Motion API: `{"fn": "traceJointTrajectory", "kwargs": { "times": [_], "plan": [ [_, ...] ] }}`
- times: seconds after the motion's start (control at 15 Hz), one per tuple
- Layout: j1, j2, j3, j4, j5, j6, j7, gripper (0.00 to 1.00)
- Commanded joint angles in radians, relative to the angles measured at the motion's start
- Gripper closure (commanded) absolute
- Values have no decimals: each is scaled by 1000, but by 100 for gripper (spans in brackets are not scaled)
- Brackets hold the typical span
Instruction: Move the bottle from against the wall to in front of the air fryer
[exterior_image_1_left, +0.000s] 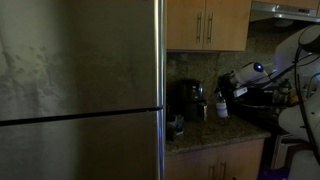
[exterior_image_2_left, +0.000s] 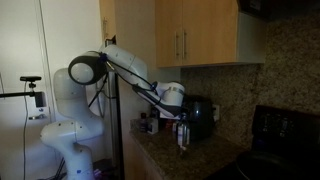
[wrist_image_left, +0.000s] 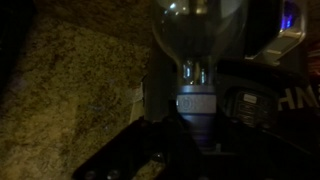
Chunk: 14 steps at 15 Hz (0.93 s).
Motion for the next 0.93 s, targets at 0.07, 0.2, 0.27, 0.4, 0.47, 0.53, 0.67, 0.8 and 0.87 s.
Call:
{"fn": "traceJointTrajectory", "kwargs": {
  "times": [0.07,0.2,0.27,0.4,0.47,0.53,0.67,0.8,0.87],
  "plan": [
    [-143,215,228,-78,-244,0,121,94],
    [-162,282,292,-111,-322,0,191,94],
    [-160,301,311,-131,-352,0,234,94],
    [-146,313,327,-178,-288,0,214,94],
    [-132,322,334,-196,-278,0,224,94],
    [-115,325,340,-211,-273,0,239,94],
    [-92,346,362,-218,-269,0,282,94],
    [-82,363,390,-183,-275,-1,364,94],
    [-88,362,402,-162,-267,-2,401,94]
  ]
}}
